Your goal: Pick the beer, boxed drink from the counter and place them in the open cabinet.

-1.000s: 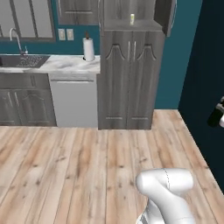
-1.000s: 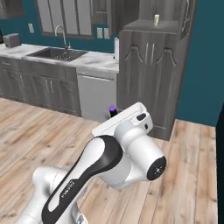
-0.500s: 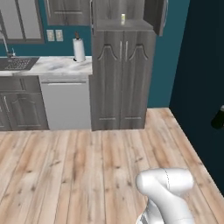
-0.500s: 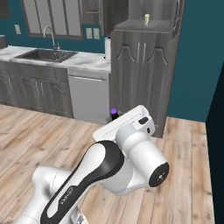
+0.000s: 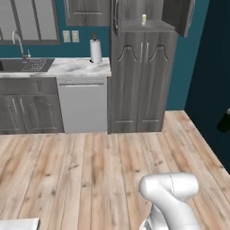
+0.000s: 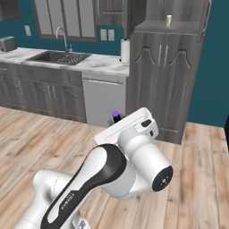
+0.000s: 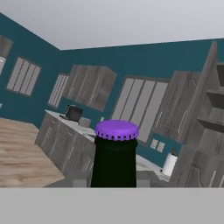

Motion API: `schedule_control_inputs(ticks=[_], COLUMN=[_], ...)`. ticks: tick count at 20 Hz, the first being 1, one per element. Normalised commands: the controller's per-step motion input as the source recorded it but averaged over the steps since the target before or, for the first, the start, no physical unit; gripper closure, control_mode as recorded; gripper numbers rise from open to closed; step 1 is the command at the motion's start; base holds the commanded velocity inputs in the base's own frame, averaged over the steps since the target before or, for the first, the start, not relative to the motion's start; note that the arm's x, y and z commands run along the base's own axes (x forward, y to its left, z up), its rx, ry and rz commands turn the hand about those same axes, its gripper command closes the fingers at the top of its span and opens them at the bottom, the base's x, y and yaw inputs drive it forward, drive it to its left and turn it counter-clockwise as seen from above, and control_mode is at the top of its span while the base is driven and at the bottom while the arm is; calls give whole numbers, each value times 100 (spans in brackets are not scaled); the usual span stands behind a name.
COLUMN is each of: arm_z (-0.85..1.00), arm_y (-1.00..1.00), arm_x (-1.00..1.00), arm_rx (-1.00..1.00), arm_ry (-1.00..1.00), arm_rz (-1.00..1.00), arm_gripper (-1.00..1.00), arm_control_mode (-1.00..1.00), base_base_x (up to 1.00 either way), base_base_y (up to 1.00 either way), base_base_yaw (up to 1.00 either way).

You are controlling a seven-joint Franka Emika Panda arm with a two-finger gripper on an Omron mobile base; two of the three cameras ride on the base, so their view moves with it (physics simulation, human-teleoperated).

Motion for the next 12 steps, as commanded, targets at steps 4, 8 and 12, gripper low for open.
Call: schedule_control_inputs(ticks=[4,8,12], arm_z=[0,0,0], arm_y=[0,0,0], arm_x=[0,0,0], arm_rx=[0,0,0], arm_ry=[0,0,0], arm_rz=[0,0,0], arm_gripper=[100,100,100], arm_control_mode=[100,100,100], base_base_x=[6,24,42], base_base_y=[7,0,2], base_base_yaw=[0,0,0])
